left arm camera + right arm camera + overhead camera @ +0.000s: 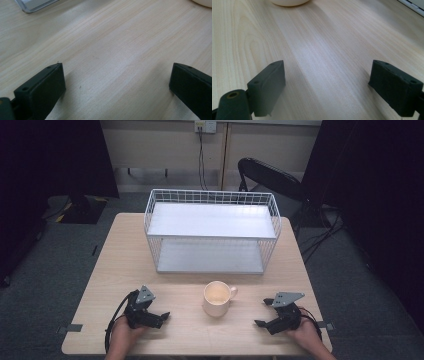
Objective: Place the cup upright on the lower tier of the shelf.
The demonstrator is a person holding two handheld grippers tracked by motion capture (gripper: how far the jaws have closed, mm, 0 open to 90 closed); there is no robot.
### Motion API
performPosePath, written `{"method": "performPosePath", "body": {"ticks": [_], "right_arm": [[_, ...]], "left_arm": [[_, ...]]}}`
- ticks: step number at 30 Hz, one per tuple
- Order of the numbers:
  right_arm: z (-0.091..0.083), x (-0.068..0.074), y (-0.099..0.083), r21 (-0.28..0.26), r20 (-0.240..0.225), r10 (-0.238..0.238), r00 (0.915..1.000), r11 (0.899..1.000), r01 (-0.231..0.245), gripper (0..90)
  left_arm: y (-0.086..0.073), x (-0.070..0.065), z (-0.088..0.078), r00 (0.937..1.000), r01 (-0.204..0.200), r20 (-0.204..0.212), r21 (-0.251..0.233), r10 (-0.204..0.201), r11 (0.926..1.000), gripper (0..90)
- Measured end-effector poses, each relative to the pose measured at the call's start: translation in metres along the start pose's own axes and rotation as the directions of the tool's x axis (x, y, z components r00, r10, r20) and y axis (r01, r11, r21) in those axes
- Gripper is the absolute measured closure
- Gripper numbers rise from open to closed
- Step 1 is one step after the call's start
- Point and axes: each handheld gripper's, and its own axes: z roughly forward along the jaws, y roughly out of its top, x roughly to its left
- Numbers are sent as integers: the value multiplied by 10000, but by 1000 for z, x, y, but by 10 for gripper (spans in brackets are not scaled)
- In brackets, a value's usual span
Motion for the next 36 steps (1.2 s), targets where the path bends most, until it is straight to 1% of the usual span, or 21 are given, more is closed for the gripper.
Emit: {"method": "performPosePath", "body": {"ticks": [9, 10, 12, 13, 14, 16, 17, 18, 19, 21, 22, 23, 25, 26, 27, 29, 30, 31, 32, 35, 36], "right_arm": [[0, 0, 0, 2, 124, 90, 9999, 10000, -90, 124], [0, 1, 0, -14, 287, 274, 9992, 9996, -273, 126], [1, 3, 1, 13, 449, 417, 9981, 9991, -418, 133], [1, 3, 1, 13, 449, 417, 9981, 9991, -418, 133], [1, 3, 4, 135, 478, 565, 9973, 9983, -572, 148], [1, 0, 8, 325, 358, 658, 9972, 9972, -669, 181], [1, 0, 8, 325, 358, 658, 9972, 9972, -669, 181], [0, -3, 13, 299, 152, 1053, 9943, 9940, -1057, 182], [-1, -5, 15, 238, 55, 1179, 9930, 9927, -1180, 183], [-1, -6, 18, 309, 95, 1204, 9927, 9922, -1206, 183], [-1, -6, 24, 449, 211, 1097, 9937, 9929, -1105, 184], [-2, -6, 28, 508, 229, 1052, 9942, 9930, -1062, 184], [-2, -6, 31, 510, 273, 980, 9948, 9938, -993, 184], [-3, -5, 37, 494, 195, 985, 9949, 9938, -994, 186], [-3, -5, 37, 494, 195, 985, 9949, 9938, -994, 186], [-4, -3, 44, 465, 152, 964, 9952, 9942, -970, 184], [-5, 0, 49, 408, 68, 868, 9962, 9954, -870, 182], [-5, 0, 49, 408, 68, 868, 9962, 9954, -870, 182], [-5, 2, 54, 331, 73, 789, 9969, 9963, -791, 183], [-6, 4, 60, 271, 21, 852, 9964, 9960, -853, 183], [-7, 5, 65, 227, 43, 807, 9967, 9965, -808, 183]], "left_arm": [[0, 0, 0, 10000, 10, 1, 2, -10, 10000, 0], [0, 0, 0, 10000, 0, -1, 2, 0, 10000, 0], [0, 0, 0, 10000, 10, 5, 2, -10, 10000, 0], [0, 0, 0, 10000, 10, 5, 2, -10, 10000, 0], [0, 0, 0, 10000, 0, -2, 1, 0, 10000, 0], [0, 0, 0, 10000, 3, -2, -1, -3, 10000, 0], [0, 0, 0, 10000, 3, -2, -1, -3, 10000, 0], [0, 0, 0, 10000, 15, 3, -8, -15, 10000, 0], [0, 0, 0, 10000, 14, 4, -3, -14, 10000, 0], [0, 0, 0, 10000, -1, -6, -2, 1, 10000, 0], [0, 0, 0, 10000, -1, -3, -5, 1, 10000, 0], [0, 0, 0, 10000, 0, -5, 0, 0, 10000, 0], [0, 0, 0, 10000, 13, 1, -1, -13, 10000, 0], [0, 0, 0, 10000, -2, -4, -5, 2, 10000, 0], [0, 0, 0, 10000, -2, -4, -5, 2, 10000, 0], [0, 0, 0, 10000, 3, -4, -4, -3, 10000, 0], [0, 0, 0, 10000, 16, 1, -3, -16, 10000, 0], [0, 0, 0, 10000, 16, 1, -3, -16, 10000, 0], [0, 0, 0, 10000, 2, -3, -1, -2, 10000, 0], [0, 0, 0, 10000, 5, -2, -10, -5, 10000, 0], [0, 0, 0, 10000, 2, -1, 1, -2, 10000, 0]]}}
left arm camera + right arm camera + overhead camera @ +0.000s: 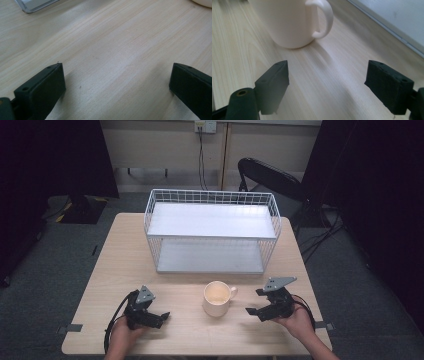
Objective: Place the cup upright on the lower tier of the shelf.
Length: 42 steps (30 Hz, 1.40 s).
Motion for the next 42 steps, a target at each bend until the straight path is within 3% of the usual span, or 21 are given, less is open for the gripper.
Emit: {"method": "performPosePath", "body": {"ticks": [11, 32, 42], "right_arm": [[3, 7, 21, -208, -305, 314, 9990, 9993, -320, 193], [11, 19, 83, -258, -289, -223, 9993, 9994, 216, 196], [28, 23, 93, -133, -480, -277, 9985, 9995, 271, 247]], "left_arm": [[0, 0, 0, 10000, 0, 2, -10, 0, 10000, 0], [0, 0, 0, 10000, -25, 22, -2, 25, 10000, 0], [0, 0, 0, 10000, -22, 23, -3, 22, 10000, 0]]}}
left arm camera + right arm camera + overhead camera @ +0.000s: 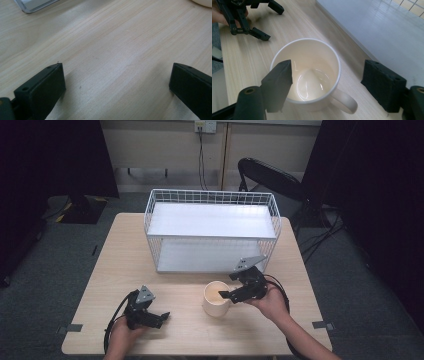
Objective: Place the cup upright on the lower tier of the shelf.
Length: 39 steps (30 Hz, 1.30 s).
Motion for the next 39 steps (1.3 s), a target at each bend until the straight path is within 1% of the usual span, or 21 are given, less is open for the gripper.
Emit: {"method": "performPosePath", "body": {"ticks": [3, 4, 5, 6, 10, 11, 12, 13, 14, 16, 17, 18, 22, 25, 27, 28, 29, 32, 35, 37, 39], "right_arm": [[4, 0, 0, 24, 3, 97, 10000, 10000, -97, 258], [7, -1, 0, 59, -82, 156, 9998, 9999, -156, 278], [7, -1, 0, 59, -82, 156, 9998, 9999, -156, 278], [10, -2, 0, 161, 28, 238, 9997, 9996, -238, 281], [16, -6, -1, 239, -23, 517, 9987, 9984, -517, 326], [16, -6, -1, 239, -23, 517, 9987, 9984, -517, 326], [18, -7, -2, 244, -116, 699, 9975, 9973, -696, 363], [18, -7, -2, 244, -116, 699, 9975, 9973, -696, 363], [20, -8, -2, 293, -204, 778, 9968, 9966, -771, 406], [22, -8, -3, 393, -196, 758, 9969, 9964, -750, 445], [22, -8, -3, 393, -196, 758, 9969, 9964, -750, 445], [23, -7, -3, 481, -59, 726, 9973, 9962, -723, 472], [24, -9, -5, 423, 32, 839, 9965, 9956, -839, 561], [25, -10, -5, 557, 118, 910, 9958, 9942, -915, 579], [28, -10, -6, 688, 188, 987, 9949, 9926, -997, 619], [29, -10, -7, 730, 147, 1005, 9948, 9922, -1013, 640], [29, -10, -7, 730, 147, 1005, 9948, 9922, -1013, 640], [34, -10, -8, 959, 247, 897, 9957, 9912, -917, 666], [36, -10, -8, 1002, 236, 857, 9960, 9911, -877, 681], [37, -9, -8, 1059, 247, 884, 9958, 9902, -905, 712], [38, -8, -7, 1125, 372, 716, 9967, 9908, -754, 738]], "left_arm": [[0, 0, 0, 10000, -3, -3, 1, 3, 10000, 0], [0, 0, 0, 10000, 1, -1, -1, -1, 10000, 0], [0, 0, 0, 10000, -4, -1, 2, 4, 10000, 0], [0, 0, 0, 10000, -5, 0, 2, 5, 10000, 0], [0, 0, 0, 10000, -6, 2, 0, 6, 10000, 0], [0, 0, 0, 10000, -6, 2, 0, 6, 10000, 0], [0, 0, 0, 10000, -3, 4, 0, 3, 10000, 0], [0, 0, 0, 10000, -3, 4, 0, 3, 10000, 0], [0, 0, 0, 10000, -8, 1, 2, 8, 10000, 0], [0, 0, 0, 10000, -15, 5, 3, 15, 10000, 0], [0, 0, 0, 10000, -15, 5, 3, 15, 10000, 0], [0, 0, 0, 10000, -10, 10, -1, 10, 10000, 0], [0, 0, 0, 10000, -13, 10, -1, 13, 10000, 0], [0, 0, 0, 10000, -15, 7, 3, 15, 10000, 0], [0, 0, 0, 10000, -13, 12, -1, 13, 10000, 0], [0, 0, 0, 10000, -17, 14, -1, 17, 10000, 0], [0, 0, 0, 10000, -17, 14, -1, 17, 10000, 0], [0, 0, 0, 10000, -12, 22, 0, 12, 10000, 0], [0, 0, 0, 10000, -22, 17, 1, 22, 10000, 0], [0, 0, 0, 10000, -15, 22, 1, 15, 10000, 0], [0, 0, 0, 10000, -13, 21, 0, 13, 10000, 0]]}}
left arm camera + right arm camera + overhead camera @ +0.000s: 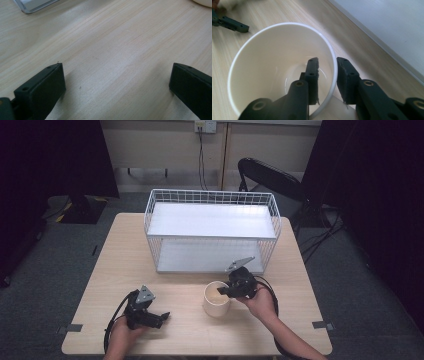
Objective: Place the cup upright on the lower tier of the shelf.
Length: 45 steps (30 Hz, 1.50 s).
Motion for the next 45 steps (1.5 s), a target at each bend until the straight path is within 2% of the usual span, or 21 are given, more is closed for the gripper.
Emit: {"method": "performPosePath", "body": {"ticks": [5, 8, 10, 12, 13, 16, 19, 24, 32, 39, 45], "right_arm": [[2, 2, 1, 89, 118, -93, 9999, 9999, 92, 781], [3, 3, 1, 154, 243, -327, 9992, 9994, 323, 791], [2, 3, 1, 279, 507, -502, 9975, 9984, 488, 810], [2, 2, 1, 269, 483, -484, 9977, 9985, 472, 814], [0, 0, 0, 238, 461, -319, 9984, 9992, 309, 821], [-2, -2, -2, 143, 500, -290, 9983, 9995, 283, 826], [-5, -7, -5, 50, 555, -61, 9984, 10000, 58, 828], [-7, -10, -7, 26, 612, 36, 9981, 10000, -37, 829], [-15, -14, -4, -366, 707, 317, 9970, 9989, -292, 831], [-21, -21, 1, -561, 843, 646, 9943, 9966, -600, 834], [-26, -26, 5, -958, 1210, 913, 9884, 9922, -799, 836]], "left_arm": [[0, 0, 0, 10000, 0, 1, -2, 0, 10000, 0], [0, 0, 0, 10000, 1, 1, 0, -1, 10000, 0], [0, 0, 0, 10000, 1, 1, 0, -1, 10000, 0], [0, 0, 0, 10000, 2, 1, -2, -2, 10000, 0], [0, 0, 0, 10000, -1, 1, -1, 1, 10000, 0], [0, 0, 0, 10000, -8, -1, 1, 8, 10000, 0], [0, 0, 0, 10000, -2, 1, -1, 2, 10000, 0], [0, 0, 0, 10000, 2, 1, -3, -2, 10000, 0], [0, 0, 0, 10000, -7, 2, -3, 7, 10000, 0], [0, 0, 0, 10000, -6, 2, -2, 6, 10000, 0], [0, 0, 0, 10000, -3, 4, -3, 3, 10000, 0]]}}
